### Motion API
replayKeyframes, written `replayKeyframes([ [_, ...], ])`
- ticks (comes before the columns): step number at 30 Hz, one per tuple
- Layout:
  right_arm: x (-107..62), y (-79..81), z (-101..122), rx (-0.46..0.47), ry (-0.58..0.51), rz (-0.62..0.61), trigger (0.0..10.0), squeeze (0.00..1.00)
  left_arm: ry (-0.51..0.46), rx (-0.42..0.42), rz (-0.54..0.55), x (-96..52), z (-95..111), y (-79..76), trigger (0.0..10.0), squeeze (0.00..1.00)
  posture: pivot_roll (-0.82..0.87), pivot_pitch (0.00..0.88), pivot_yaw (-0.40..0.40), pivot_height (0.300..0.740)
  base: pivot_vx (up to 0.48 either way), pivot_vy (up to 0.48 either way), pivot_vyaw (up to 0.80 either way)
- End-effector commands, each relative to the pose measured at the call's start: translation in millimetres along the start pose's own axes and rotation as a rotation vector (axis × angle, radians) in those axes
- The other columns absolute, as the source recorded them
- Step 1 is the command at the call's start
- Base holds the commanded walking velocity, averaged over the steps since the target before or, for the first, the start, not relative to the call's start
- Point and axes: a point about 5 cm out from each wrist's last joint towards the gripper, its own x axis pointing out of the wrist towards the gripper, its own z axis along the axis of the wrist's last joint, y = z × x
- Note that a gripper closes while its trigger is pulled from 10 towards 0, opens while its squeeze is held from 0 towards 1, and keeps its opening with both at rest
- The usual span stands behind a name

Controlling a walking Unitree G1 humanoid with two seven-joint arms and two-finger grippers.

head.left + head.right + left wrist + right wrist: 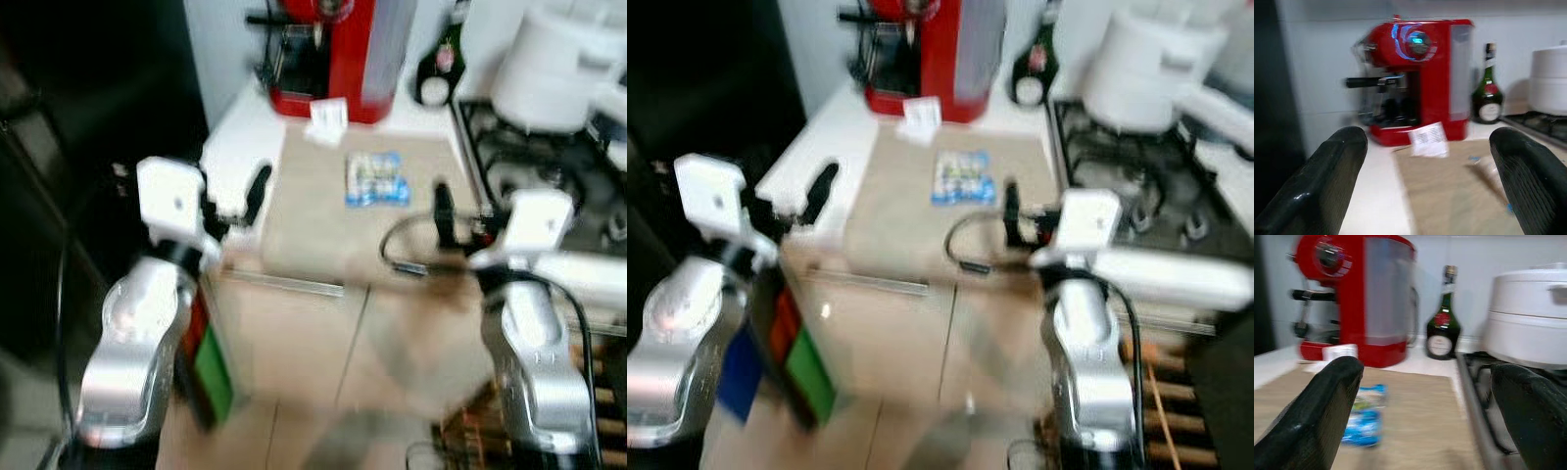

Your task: Restocking fridge

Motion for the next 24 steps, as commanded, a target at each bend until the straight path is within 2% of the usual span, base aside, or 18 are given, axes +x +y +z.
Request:
replayKeyframes([
  [1,1.9,-6.6,2.0,-0.026,-0.01,-0.027,10.0,1.0,-0.011,-0.012,-0.041,5.9,2.1,-9.1,10.0,0.0,-0.1,0.0,-0.014,0.74,0.48,0.0,0.0],
  [3,5.4,-7.5,4.9,-0.03,-0.028,-0.038,10.0,1.0,-0.012,-0.002,-0.089,18.2,4.7,-15.2,10.0,0.0,-0.1,0.0,-0.014,0.74,0.48,0.0,0.0],
  [4,5.4,-7.5,4.9,-0.03,-0.028,-0.038,10.0,1.0,-0.012,-0.002,-0.089,18.2,4.7,-15.2,10.0,0.0,-0.1,0.0,-0.014,0.74,0.48,0.0,0.0],
  [5,7.3,-7.9,6.9,-0.035,-0.04,-0.047,10.0,1.0,-0.003,-0.034,-0.106,28.3,7.0,-17.5,10.0,0.0,-0.11,0.0,-0.012,0.74,0.0,0.0,0.0],
  [8,8.5,-7.6,8.1,-0.038,-0.046,-0.054,10.0,1.0,0.013,-0.076,-0.145,38.4,8.0,-21.5,10.0,0.0,-0.11,0.0,-0.005,0.74,0.0,0.0,0.0],
  [9,9.1,-7.5,8.3,-0.038,-0.047,-0.056,10.0,1.0,0.023,-0.128,-0.151,45.5,7.4,-21.7,10.0,0.0,-0.12,0.0,-0.002,0.74,0.0,0.0,0.0],
  [11,10.2,-8.4,8.2,-0.04,-0.046,-0.067,10.0,1.0,0.091,-0.181,-0.159,58.1,-2.9,-22.2,10.0,0.0,-0.13,0.0,0.004,0.74,0.0,0.0,0.0],
  [12,10.4,-8.6,8.4,-0.039,-0.049,-0.077,10.0,1.0,0.161,-0.216,-0.177,68.3,-16.2,-22.5,10.0,0.0,-0.13,0.0,0.015,0.74,0.0,0.0,0.0],
  [16,9.3,-8.0,8.9,-0.039,-0.054,-0.085,10.0,1.0,0.194,-0.232,-0.183,74.9,-25.1,-20.8,10.0,0.0,-0.14,0.0,0.025,0.74,0.0,0.0,0.0],
  [17,8.7,-8.0,9.0,-0.038,-0.054,-0.091,10.0,1.0,0.214,-0.245,-0.184,78.6,-29.4,-20.2,10.0,0.0,-0.15,0.0,0.031,0.74,0.0,0.0,0.0],
  [18,5.8,-7.6,9.3,-0.037,-0.056,-0.101,10.0,1.0,0.241,-0.294,-0.209,85.3,-34.9,-22.0,10.0,0.0,-0.16,0.0,0.043,0.74,0.0,0.0,0.0],
  [24,-7.2,-10.9,8.4,-0.037,-0.043,-0.141,10.0,1.0,0.268,-0.328,-0.258,104.8,-40.1,-27.1,10.0,0.0,-0.2,0.033,0.065,0.74,0.0,0.0,0.0],
])
